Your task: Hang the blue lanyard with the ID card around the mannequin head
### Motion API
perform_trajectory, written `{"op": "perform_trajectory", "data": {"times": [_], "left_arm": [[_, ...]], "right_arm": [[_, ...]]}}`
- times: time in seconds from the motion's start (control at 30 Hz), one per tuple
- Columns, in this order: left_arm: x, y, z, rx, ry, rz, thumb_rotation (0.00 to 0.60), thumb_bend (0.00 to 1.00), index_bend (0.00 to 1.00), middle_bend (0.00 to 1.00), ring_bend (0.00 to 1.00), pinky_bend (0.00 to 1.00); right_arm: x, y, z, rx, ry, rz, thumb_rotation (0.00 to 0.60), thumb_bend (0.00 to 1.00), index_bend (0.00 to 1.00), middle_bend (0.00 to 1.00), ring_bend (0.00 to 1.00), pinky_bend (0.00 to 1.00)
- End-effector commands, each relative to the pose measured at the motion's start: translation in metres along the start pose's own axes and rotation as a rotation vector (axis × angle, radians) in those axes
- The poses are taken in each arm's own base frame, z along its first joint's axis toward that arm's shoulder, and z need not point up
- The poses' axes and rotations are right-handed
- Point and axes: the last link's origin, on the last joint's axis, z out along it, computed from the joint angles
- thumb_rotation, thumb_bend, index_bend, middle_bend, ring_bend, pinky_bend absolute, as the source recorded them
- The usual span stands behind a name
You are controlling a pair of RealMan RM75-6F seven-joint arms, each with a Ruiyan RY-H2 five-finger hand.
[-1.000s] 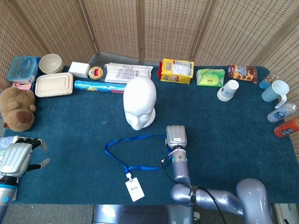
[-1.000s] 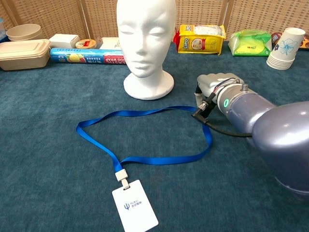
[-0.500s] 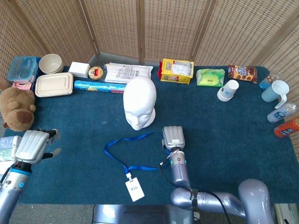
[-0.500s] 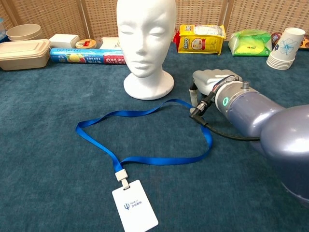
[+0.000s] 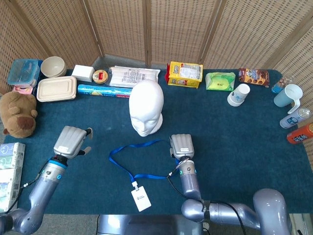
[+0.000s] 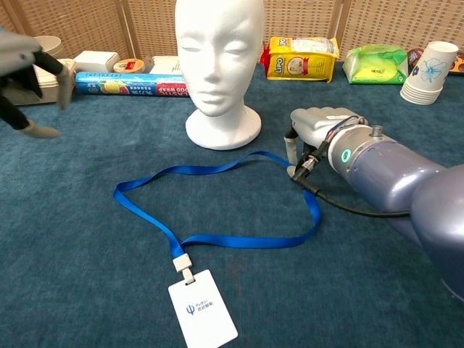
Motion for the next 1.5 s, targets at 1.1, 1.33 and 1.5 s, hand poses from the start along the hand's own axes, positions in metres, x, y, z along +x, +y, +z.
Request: {"op": "perform_trajectory", "data": {"times": [1.1, 1.33, 1.5], "left_arm": [[-0.056, 0.078, 0.053, 0.047, -0.196, -0.037, 0.6, 0.25, 0.51, 1.0, 1.0, 1.0], [-0.061, 0.079, 0.051, 0.056, -0.216, -0.058, 0.6, 0.25, 0.51, 1.0, 1.0, 1.0], [-0.064, 0.078, 0.051, 0.064, -0.227, -0.056, 0.6, 0.25, 0.52, 1.0, 1.0, 1.0]], "right_arm": [[-0.009, 0.017, 0.006, -0.01, -0.039, 0.024, 0.594, 0.45, 0.58, 1.0, 1.0, 1.0], [-0.011, 0.018, 0.006, -0.01, -0.048, 0.028, 0.597, 0.45, 0.58, 1.0, 1.0, 1.0], [-0.012, 0.018, 0.006, -0.007, -0.05, 0.028, 0.596, 0.45, 0.58, 1.0, 1.0, 1.0]]}}
